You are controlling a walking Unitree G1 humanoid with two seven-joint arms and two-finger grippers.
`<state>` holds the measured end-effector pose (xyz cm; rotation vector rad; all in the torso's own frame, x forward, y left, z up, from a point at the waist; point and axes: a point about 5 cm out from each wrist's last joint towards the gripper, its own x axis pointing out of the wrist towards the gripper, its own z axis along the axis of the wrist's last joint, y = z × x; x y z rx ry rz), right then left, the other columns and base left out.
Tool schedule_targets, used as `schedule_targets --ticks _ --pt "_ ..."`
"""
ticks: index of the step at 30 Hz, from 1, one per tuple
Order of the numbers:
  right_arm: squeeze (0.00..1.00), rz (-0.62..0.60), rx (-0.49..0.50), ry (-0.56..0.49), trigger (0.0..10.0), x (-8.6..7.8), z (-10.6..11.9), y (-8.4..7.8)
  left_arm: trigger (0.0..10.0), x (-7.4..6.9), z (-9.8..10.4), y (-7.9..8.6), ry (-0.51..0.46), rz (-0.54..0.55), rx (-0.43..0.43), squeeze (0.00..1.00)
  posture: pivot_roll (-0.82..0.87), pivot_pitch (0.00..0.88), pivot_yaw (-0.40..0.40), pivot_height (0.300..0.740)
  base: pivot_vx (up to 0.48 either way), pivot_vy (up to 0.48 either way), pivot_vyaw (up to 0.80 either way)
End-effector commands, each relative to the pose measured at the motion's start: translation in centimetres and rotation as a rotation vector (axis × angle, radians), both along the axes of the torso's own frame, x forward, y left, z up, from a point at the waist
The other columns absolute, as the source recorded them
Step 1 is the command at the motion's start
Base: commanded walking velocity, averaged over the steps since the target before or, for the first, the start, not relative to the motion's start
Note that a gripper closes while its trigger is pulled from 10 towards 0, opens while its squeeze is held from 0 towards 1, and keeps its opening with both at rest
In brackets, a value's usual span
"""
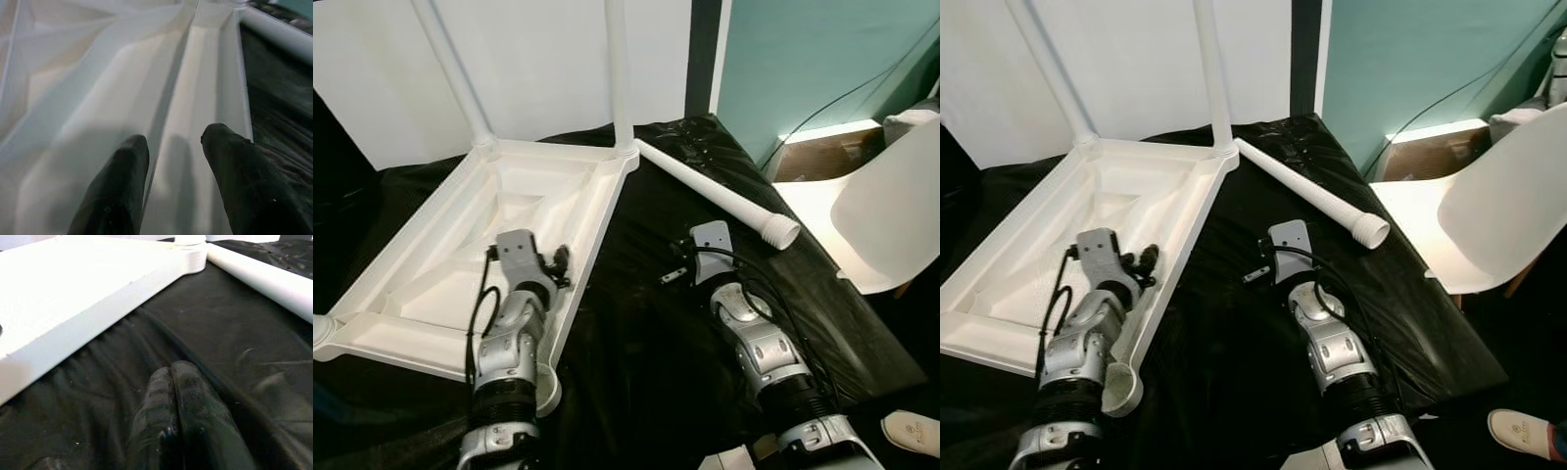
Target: Building children table
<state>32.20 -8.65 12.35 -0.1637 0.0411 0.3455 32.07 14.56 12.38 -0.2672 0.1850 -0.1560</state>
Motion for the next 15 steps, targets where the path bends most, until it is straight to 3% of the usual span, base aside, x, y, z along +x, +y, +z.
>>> schedule_targets --ticks 1,10,15 --pt "0.0 0.001 0.004 0.019 10.0 -0.1 -0.4 0.2 10.0 -0.9 1.1 -2.2 -0.093 -0.374 -0.056 0.0 -0.01 0.0 0.063 0.74 0.0 0.0 0.0" --pt "0.0 0.002 0.004 0.021 10.0 -0.1 -0.4 0.2 10.0 -1.8 2.7 -2.2 -0.139 -0.451 -0.048 0.0 0.0 0.0 0.065 0.74 0.0 0.0 0.0" --pt "0.0 0.0 0.004 0.021 10.0 -0.1 -0.4 0.3 10.0 -2.1 3.5 -1.1 -0.148 -0.443 0.042 0.0 -0.01 0.0 0.069 0.74 0.0 0.0 0.0"
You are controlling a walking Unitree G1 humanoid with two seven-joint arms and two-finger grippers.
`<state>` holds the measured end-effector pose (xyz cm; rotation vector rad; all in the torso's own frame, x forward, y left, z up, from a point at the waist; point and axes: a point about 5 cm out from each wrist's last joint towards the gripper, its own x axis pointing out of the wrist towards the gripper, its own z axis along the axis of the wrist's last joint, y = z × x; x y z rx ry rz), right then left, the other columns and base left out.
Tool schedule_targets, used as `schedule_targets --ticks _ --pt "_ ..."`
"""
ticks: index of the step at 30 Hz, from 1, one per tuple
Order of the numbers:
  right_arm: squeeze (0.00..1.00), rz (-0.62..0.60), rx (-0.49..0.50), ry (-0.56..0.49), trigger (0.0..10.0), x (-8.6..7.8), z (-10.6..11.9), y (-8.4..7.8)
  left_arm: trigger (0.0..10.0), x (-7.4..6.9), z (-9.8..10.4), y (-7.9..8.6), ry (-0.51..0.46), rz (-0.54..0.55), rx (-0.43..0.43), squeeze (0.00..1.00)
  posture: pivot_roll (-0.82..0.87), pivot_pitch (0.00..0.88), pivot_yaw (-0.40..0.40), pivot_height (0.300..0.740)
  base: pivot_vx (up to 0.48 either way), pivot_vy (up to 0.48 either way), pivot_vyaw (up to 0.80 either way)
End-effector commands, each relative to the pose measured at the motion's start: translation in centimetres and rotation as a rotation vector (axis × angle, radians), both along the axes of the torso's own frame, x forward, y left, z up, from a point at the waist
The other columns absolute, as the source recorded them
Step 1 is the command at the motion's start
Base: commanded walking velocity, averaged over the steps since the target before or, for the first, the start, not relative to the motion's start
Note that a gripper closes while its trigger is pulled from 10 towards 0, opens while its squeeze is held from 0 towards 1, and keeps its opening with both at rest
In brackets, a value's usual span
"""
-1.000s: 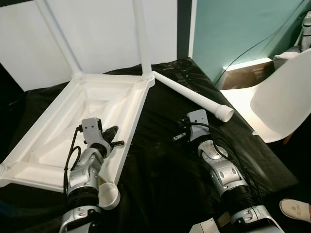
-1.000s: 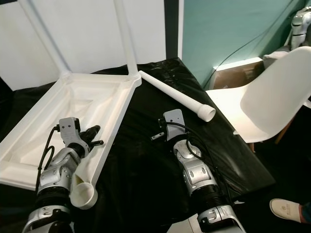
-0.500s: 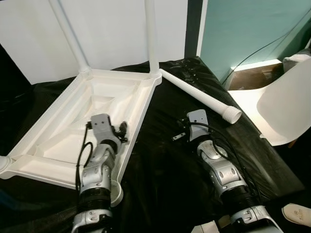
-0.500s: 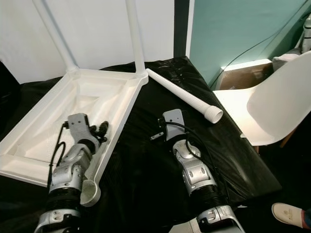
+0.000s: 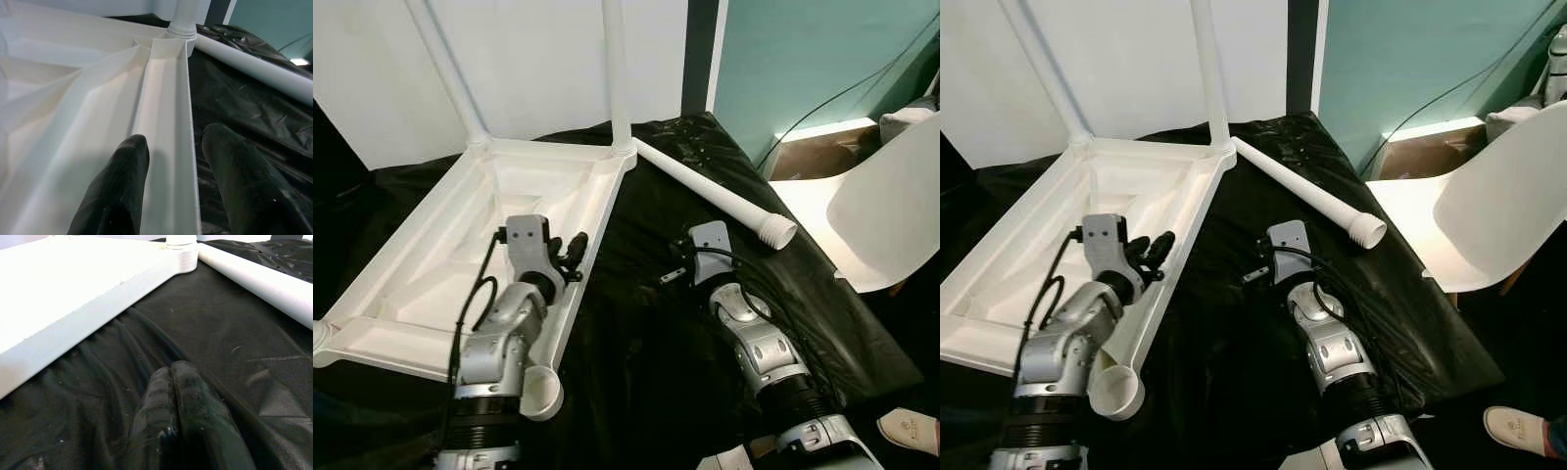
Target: Building children table
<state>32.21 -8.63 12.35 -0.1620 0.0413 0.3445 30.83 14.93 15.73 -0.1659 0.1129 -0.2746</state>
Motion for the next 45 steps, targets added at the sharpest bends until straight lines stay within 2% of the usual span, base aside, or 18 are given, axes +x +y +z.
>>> schedule_targets --ticks 1,2,4,6,15,17,20,21,22,25,27,30,32,35,37,40,42,45 --pt "0.0 0.0 0.003 0.02 10.0 -0.1 -0.4 0.2 10.0 -1.1 -0.3 -0.9 -0.015 -0.334 0.018 0.0 0.0 0.0 0.069 0.74 0.0 0.0 0.0" --pt "0.0 0.0 0.003 0.02 10.0 -0.1 -0.4 0.2 10.0 -1.1 -0.3 -0.9 -0.015 -0.334 0.018 0.0 0.0 0.0 0.069 0.74 0.0 0.0 0.0" --pt "0.0 -0.001 0.003 0.02 10.0 -0.1 -0.4 0.2 10.0 -1.7 -1.3 -0.1 0.044 -0.368 0.103 0.0 0.0 0.0 0.068 0.74 0.0 0.0 0.0" --pt "0.0 0.0 0.003 0.02 10.0 -0.1 -0.4 0.2 10.0 -2.3 -1.9 0.3 0.093 -0.412 0.137 0.0 0.0 0.0 0.068 0.74 0.0 0.0 0.0" --pt "0.0 0.006 0.001 0.019 10.0 0.0 -0.4 0.3 10.0 -4.6 -2.0 -0.7 0.166 -0.574 0.068 0.0 0.0 0.0 0.064 0.74 0.0 0.0 0.0" --pt "0.0 0.006 0.001 0.019 10.0 0.0 -0.4 0.3 10.0 -4.6 -2.0 -0.7 0.166 -0.574 0.068 0.0 0.0 0.0 0.064 0.74 0.0 0.0 0.0" --pt "0.0 0.007 0.001 0.018 10.0 0.1 -0.4 0.4 10.0 -4.7 -2.5 -0.5 0.192 -0.569 0.119 0.0 0.01 0.0 0.065 0.74 0.0 0.0 0.0" --pt "0.0 0.008 0.003 0.018 10.0 0.1 -0.4 0.4 10.0 -4.0 -3.8 0.3 0.252 -0.487 0.239 0.0 0.01 0.0 0.066 0.74 0.0 0.0 0.0" --pt "0.0 0.008 0.003 0.018 10.0 0.1 -0.4 0.5 10.0 -3.7 -4.1 0.7 0.264 -0.454 0.265 0.0 0.01 0.0 0.068 0.74 0.0 0.0 0.0" --pt "0.0 0.007 0.004 0.018 10.0 0.0 -0.4 0.5 10.0 -3.4 -4.1 0.8 0.264 -0.43 0.256 0.0 0.01 0.0 0.068 0.74 0.0 0.0 0.0" --pt "0.0 0.004 0.005 0.02 10.0 0.0 -0.5 0.4 10.0 -3.1 -2.9 0.8 0.214 -0.427 0.149 0.0 0.0 0.0 0.07 0.74 0.0 0.0 0.0" --pt "0.0 0.002 0.006 0.02 10.0 -0.1 -0.5 0.4 10.0 -3.3 -2.2 0.7 0.198 -0.452 0.089 0.0 0.0 0.0 0.07 0.74 0.0 0.0 0.0" --pt "0.0 0.001 0.006 0.02 10.0 -0.1 -0.5 0.4 10.0 -3.7 -2.7 0.6 0.222 -0.478 0.107 0.06 0.0 0.0 0.07 0.74 0.0 0.0 0.0" --pt "0.0 0.001 0.006 0.02 10.0 -0.1 -0.5 0.4 10.0 -3.9 -3.2 0.5 0.245 -0.484 0.129 0.06 0.0 0.0 0.07 0.74 0.0 0.0 0.0" --pt "0.0 -0.001 0.007 0.02 10.0 -0.1 -0.5 0.4 10.0 -4.3 -4.2 0.3 0.279 -0.514 0.217 0.06 0.0 0.0 0.07 0.74 0.0 0.0 0.0" --pt "0.0 -0.002 0.007 0.019 10.0 0.0 -0.5 0.4 10.0 -4.8 -4.4 -0.6 0.3 -0.601 0.226 0.03 0.0 0.0 0.072 0.74 0.0 0.0 0.0" --pt "0.0 -0.002 0.007 0.019 10.0 0.0 -0.5 0.4 10.0 -4.9 -4.4 -0.9 0.306 -0.615 0.229 0.02 0.0 0.0 0.072 0.74 0.0 0.0 0.0" --pt "0.0 -0.002 0.008 0.017 10.0 0.0 -0.5 0.4 10.0 -4.8 -5.2 -1.5 0.338 -0.609 0.302 0.0 0.0 0.0 0.072 0.74 0.0 0.0 0.0"
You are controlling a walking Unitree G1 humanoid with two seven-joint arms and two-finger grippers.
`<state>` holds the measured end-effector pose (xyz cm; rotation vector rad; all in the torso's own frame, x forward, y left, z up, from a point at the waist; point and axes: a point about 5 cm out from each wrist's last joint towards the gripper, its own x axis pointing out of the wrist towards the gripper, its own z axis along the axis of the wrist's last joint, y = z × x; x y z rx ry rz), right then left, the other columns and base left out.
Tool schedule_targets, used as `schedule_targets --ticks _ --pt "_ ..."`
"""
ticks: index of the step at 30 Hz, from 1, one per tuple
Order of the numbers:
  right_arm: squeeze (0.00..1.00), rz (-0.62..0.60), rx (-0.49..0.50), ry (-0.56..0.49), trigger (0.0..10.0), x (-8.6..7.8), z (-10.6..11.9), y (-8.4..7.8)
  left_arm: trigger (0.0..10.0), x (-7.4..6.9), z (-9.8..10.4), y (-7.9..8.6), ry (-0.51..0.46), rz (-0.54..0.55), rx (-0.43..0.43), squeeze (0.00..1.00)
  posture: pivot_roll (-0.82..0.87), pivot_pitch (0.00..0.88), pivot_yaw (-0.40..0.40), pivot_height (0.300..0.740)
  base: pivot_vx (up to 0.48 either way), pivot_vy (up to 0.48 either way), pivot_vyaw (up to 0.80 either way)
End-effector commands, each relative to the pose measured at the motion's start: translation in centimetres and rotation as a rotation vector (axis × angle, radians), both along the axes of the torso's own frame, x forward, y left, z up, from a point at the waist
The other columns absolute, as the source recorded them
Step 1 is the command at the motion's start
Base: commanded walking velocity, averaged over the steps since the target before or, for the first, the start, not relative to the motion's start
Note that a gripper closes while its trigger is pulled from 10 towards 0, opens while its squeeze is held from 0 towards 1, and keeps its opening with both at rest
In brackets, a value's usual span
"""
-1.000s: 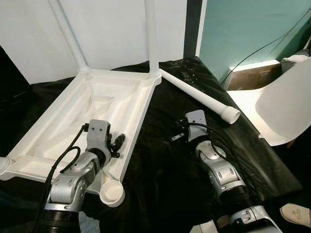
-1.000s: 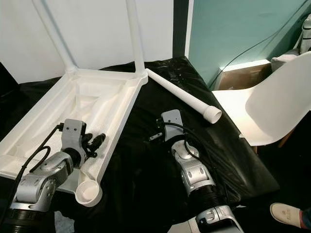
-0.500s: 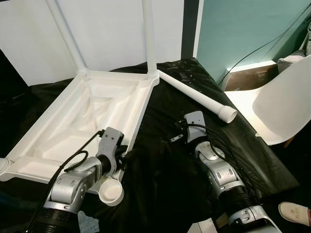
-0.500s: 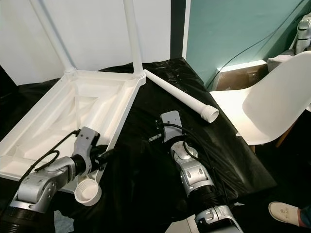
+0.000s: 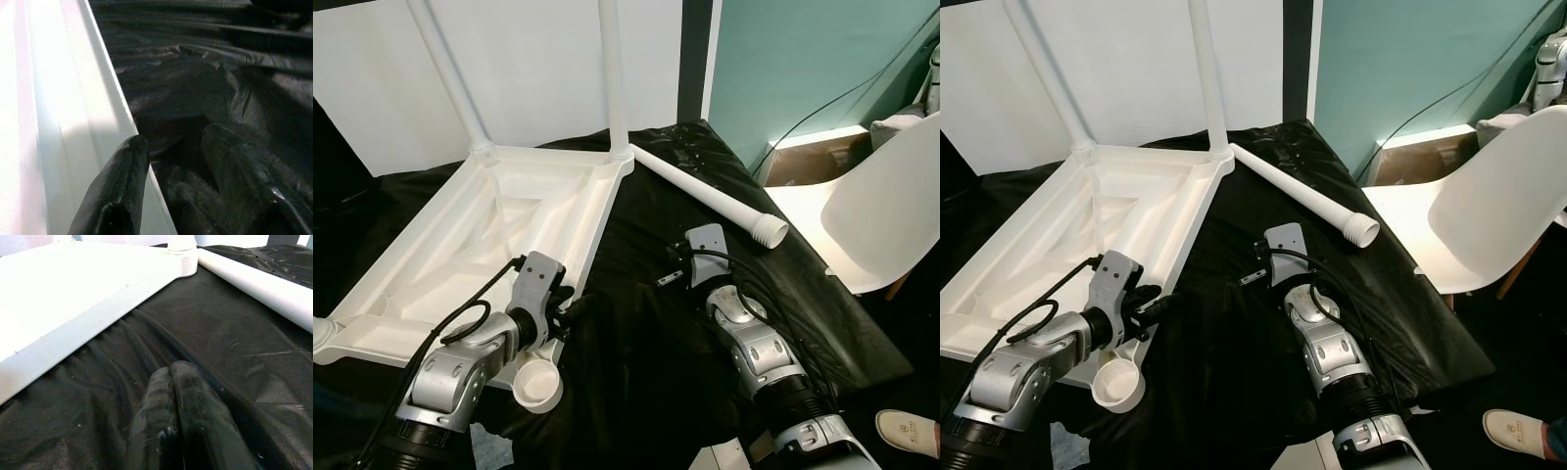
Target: Building children table
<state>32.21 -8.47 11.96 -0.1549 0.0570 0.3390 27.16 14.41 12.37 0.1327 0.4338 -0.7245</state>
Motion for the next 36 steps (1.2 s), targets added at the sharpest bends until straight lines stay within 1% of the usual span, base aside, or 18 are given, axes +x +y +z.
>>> schedule_targets --ticks 1,2,3,5,11,16,17,18,21,22,24,25,26,27,31,32,34,36 --pt "0.0 0.005 0.004 0.001 10.0 0.0 -0.1 0.3 10.0 -0.9 -2.3 -1.0 0.109 -0.084 0.06 0.0 0.0 0.0 0.072 0.74 0.0 0.0 0.0" --pt "0.0 0.005 0.004 0.001 10.0 0.0 -0.1 0.3 10.0 -0.9 -2.3 -1.0 0.109 -0.084 0.06 0.0 0.0 0.0 0.072 0.74 0.0 0.0 0.0" --pt "0.0 0.005 0.004 0.0 10.0 0.0 0.0 0.3 10.0 -0.7 -2.6 -1.0 0.108 -0.072 0.088 0.0 0.0 0.0 0.072 0.74 0.0 0.0 0.0" --pt "0.0 0.003 0.005 -0.001 10.0 0.0 0.0 0.2 10.0 0.0 -3.3 -0.9 0.108 -0.007 0.135 0.0 0.0 0.0 0.072 0.74 0.0 0.0 0.0" --pt "0.0 -0.005 0.007 0.0 10.0 0.0 0.0 0.1 10.0 1.1 -3.7 -0.6 0.101 0.111 0.166 0.0 -0.01 0.0 0.078 0.74 0.0 0.0 0.0" --pt "0.0 -0.005 0.007 0.0 10.0 0.0 -0.1 0.1 10.0 1.5 -3.7 -0.4 0.097 0.152 0.168 0.0 -0.01 0.0 0.079 0.74 0.0 0.0 0.0" --pt "0.0 -0.004 0.007 0.0 10.0 -0.1 0.0 0.1 10.0 2.1 -3.1 -0.3 0.082 0.209 0.129 0.0 -0.01 0.0 0.077 0.74 0.0 0.0 0.0" --pt "0.0 -0.004 0.007 0.0 10.0 -0.1 0.0 0.1 10.0 2.1 -3.1 -0.3 0.082 0.209 0.129 0.0 -0.01 0.0 0.077 0.74 0.0 0.0 0.0" --pt "0.0 -0.001 0.006 -0.001 10.0 0.0 0.0 0.2 10.0 2.9 -1.4 -0.5 0.035 0.251 -0.007 0.0 -0.01 0.0 0.074 0.74 0.0 0.0 0.0" --pt "0.0 -0.001 0.006 -0.001 10.0 0.0 0.0 0.2 10.0 2.9 -1.4 -0.5 0.035 0.251 -0.007 0.0 -0.01 0.0 0.074 0.74 0.0 0.0 0.0" --pt "0.0 0.001 0.006 -0.001 10.0 0.0 0.0 0.2 10.0 3.2 0.2 -0.8 -0.001 0.256 -0.136 0.0 -0.01 0.0 0.074 0.74 0.0 0.0 0.0" --pt "0.0 0.001 0.006 -0.001 10.0 0.0 0.0 0.2 10.0 3.2 0.2 -0.8 -0.001 0.256 -0.136 0.0 -0.01 0.0 0.074 0.74 0.0 0.0 0.0" --pt "0.0 0.002 0.006 -0.001 10.0 0.0 0.0 0.3 10.0 3.3 1.2 -1.0 -0.023 0.257 -0.216 0.0 0.0 0.0 0.072 0.74 0.0 0.0 0.0" --pt "0.0 0.003 0.006 -0.001 10.0 0.0 0.0 0.3 10.0 3.3 1.4 -1.0 -0.028 0.256 -0.231 0.0 0.0 0.0 0.072 0.74 0.0 0.0 0.0" --pt "0.0 0.004 0.006 -0.002 10.0 0.0 0.0 0.3 10.0 3.4 1.1 -0.8 -0.027 0.268 -0.199 0.0 0.0 0.0 0.071 0.74 0.0 0.0 0.0" --pt "0.0 0.004 0.006 -0.002 10.0 0.0 0.1 0.3 10.0 3.3 0.3 -0.7 -0.011 0.264 -0.14 0.0 -0.01 0.0 0.072 0.74 0.0 0.0 0.0" --pt "0.0 0.003 0.006 -0.003 10.0 0.0 0.1 0.3 10.0 3.2 -0.2 -0.6 0.008 0.26 -0.104 0.0 -0.01 0.0 0.072 0.74 0.0 0.0 0.0" --pt "0.0 0.001 0.006 -0.001 10.0 0.0 0.0 0.3 10.0 2.8 -1.1 -0.8 0.034 0.221 -0.032 0.0 -0.01 0.0 0.072 0.74 0.0 0.0 0.0"
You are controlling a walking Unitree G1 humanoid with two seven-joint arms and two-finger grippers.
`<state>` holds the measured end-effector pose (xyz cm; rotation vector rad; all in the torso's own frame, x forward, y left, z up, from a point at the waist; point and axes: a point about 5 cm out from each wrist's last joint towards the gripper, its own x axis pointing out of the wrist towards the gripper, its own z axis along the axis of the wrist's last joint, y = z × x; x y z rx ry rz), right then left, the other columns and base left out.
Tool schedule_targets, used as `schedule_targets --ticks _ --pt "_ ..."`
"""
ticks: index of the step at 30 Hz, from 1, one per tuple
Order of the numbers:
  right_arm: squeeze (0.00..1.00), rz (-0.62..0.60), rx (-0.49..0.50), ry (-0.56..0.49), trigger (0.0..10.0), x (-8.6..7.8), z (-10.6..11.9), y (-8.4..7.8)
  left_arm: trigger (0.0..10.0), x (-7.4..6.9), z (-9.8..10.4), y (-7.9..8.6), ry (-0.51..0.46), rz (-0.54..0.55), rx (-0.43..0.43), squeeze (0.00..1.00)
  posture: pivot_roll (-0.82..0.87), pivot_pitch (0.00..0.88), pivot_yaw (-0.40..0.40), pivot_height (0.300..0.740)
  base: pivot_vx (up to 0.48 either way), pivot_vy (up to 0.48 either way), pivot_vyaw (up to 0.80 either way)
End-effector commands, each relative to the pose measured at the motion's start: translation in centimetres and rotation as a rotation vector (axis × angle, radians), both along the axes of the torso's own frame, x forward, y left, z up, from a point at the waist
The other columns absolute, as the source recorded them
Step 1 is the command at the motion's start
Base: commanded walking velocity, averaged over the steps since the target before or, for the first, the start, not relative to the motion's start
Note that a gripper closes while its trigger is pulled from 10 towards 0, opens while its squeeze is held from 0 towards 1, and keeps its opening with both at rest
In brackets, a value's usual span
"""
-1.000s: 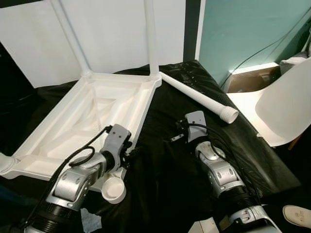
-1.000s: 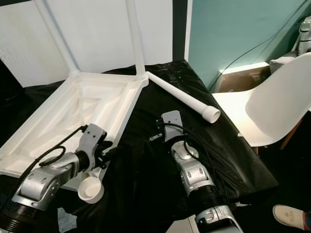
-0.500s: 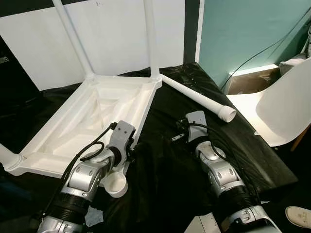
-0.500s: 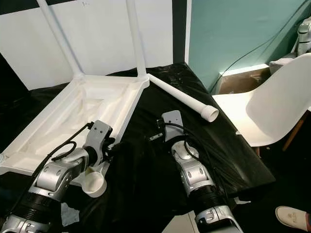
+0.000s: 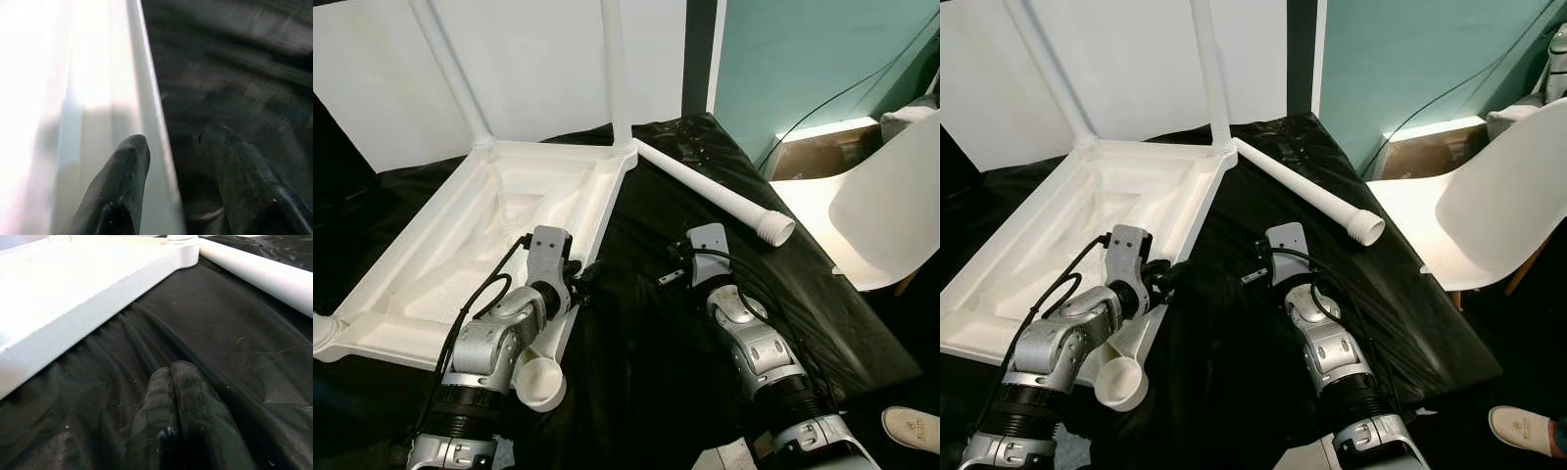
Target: Building children table
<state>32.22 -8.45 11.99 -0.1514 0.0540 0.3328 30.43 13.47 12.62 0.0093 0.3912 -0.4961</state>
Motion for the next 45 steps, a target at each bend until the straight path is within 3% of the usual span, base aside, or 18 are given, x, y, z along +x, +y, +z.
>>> schedule_targets --ticks 1,7,8,10,11,12,17,21,27,28,29,30,32,33,38,42,43,45 --pt "0.0 0.007 0.002 0.001 10.0 0.0 0.0 0.2 10.0 -0.5 -1.3 0.1 0.06 -0.028 0.042 0.0 -0.01 0.0 0.072 0.74 0.0 0.0 0.0" --pt "0.0 0.003 0.002 0.002 10.0 0.0 0.0 0.2 10.0 -1.1 -2.7 -0.3 0.119 -0.059 0.157 0.0 -0.01 0.0 0.075 0.74 0.0 0.0 0.0" --pt "0.0 0.003 0.002 0.002 10.0 0.0 0.0 0.2 9.2 -1.2 -2.9 -0.5 0.133 -0.065 0.174 0.0 -0.01 0.0 0.075 0.74 0.0 0.0 0.0" --pt "0.0 0.003 0.002 0.002 10.0 0.0 0.0 0.2 9.2 -1.3 -3.1 -0.6 0.143 -0.07 0.181 0.0 -0.01 0.0 0.075 0.74 0.0 0.0 0.0" --pt "0.0 0.003 0.002 0.002 10.0 0.0 0.0 0.2 6.4 -1.3 -3.3 -0.8 0.151 -0.073 0.181 0.0 -0.01 0.0 0.076 0.74 0.0 0.0 0.0" --pt "0.0 0.002 0.002 0.002 10.0 0.0 0.0 0.2 0.0 -1.4 -3.5 -1.0 0.16 -0.073 0.172 0.0 -0.01 0.0 0.076 0.74 0.0 0.0 0.0" --pt "0.0 0.002 0.002 0.0 10.0 0.0 0.0 0.2 0.0 -1.2 -3.8 -1.8 0.186 -0.015 0.114 0.0 -0.01 0.0 0.081 0.74 0.0 0.0 0.0" --pt "0.0 0.001 0.002 -0.002 10.0 0.0 0.0 0.2 0.0 -0.3 -3.3 -2.8 0.192 0.084 -0.008 0.0 -0.02 0.0 0.082 0.74 0.0 0.0 0.0" --pt "0.0 0.0 0.0 -0.003 10.0 0.1 0.0 0.1 0.0 -0.1 -2.9 -3.7 0.176 0.079 -0.064 0.0 -0.02 0.0 0.082 0.74 0.0 0.0 0.0" --pt "0.0 -0.001 0.0 -0.003 10.0 0.0 0.0 0.1 1.6 -0.3 -2.8 -4.1 0.168 0.044 -0.068 0.0 -0.02 0.0 0.081 0.74 0.0 0.0 0.0" --pt "0.0 -0.001 0.0 -0.003 10.0 0.0 0.0 0.1 1.6 -0.3 -2.8 -4.1 0.168 0.044 -0.068 0.0 -0.02 0.0 0.081 0.74 0.0 0.0 0.0" --pt "0.0 -0.001 0.0 -0.002 10.0 0.0 0.0 0.1 10.0 -0.4 -2.6 -4.4 0.157 0.016 -0.074 0.0 -0.02 0.0 0.081 0.74 0.0 0.0 0.0" --pt "0.0 -0.001 0.0 -0.002 10.0 0.0 0.0 0.1 10.0 -0.6 -2.4 -4.6 0.14 -0.008 -0.078 0.0 -0.02 0.0 0.081 0.74 0.0 0.0 0.0" --pt "0.0 -0.001 0.0 -0.002 10.0 0.0 0.0 0.1 10.0 -0.7 -2.3 -4.7 0.123 -0.031 -0.09 1.0 -0.02 0.0 0.081 0.74 0.0 0.0 0.0" --pt "0.0 0.001 0.002 -0.001 10.0 0.0 0.0 0.2 10.0 -0.8 -2.0 -4.7 0.092 -0.046 -0.098 1.0 -0.02 0.0 0.081 0.74 0.0 0.0 0.0" --pt "0.0 0.003 0.003 0.0 10.0 0.0 0.0 0.3 10.0 -1.4 0.0 -5.3 0.018 -0.187 -0.21 0.93 -0.02 0.0 0.081 0.74 0.0 0.0 0.0" --pt "0.0 0.003 0.003 0.001 10.0 0.0 -0.1 0.3 10.0 -2.0 0.9 -5.6 0.0 -0.256 -0.268 0.0 -0.01 0.0 0.078 0.74 0.0 0.0 0.0" --pt "0.0 0.003 0.003 0.002 10.0 0.0 -0.1 0.3 10.0 -3.2 2.5 -5.8 -0.041 -0.395 -0.356 0.0 -0.01 0.0 0.077 0.74 0.0 0.0 0.0"
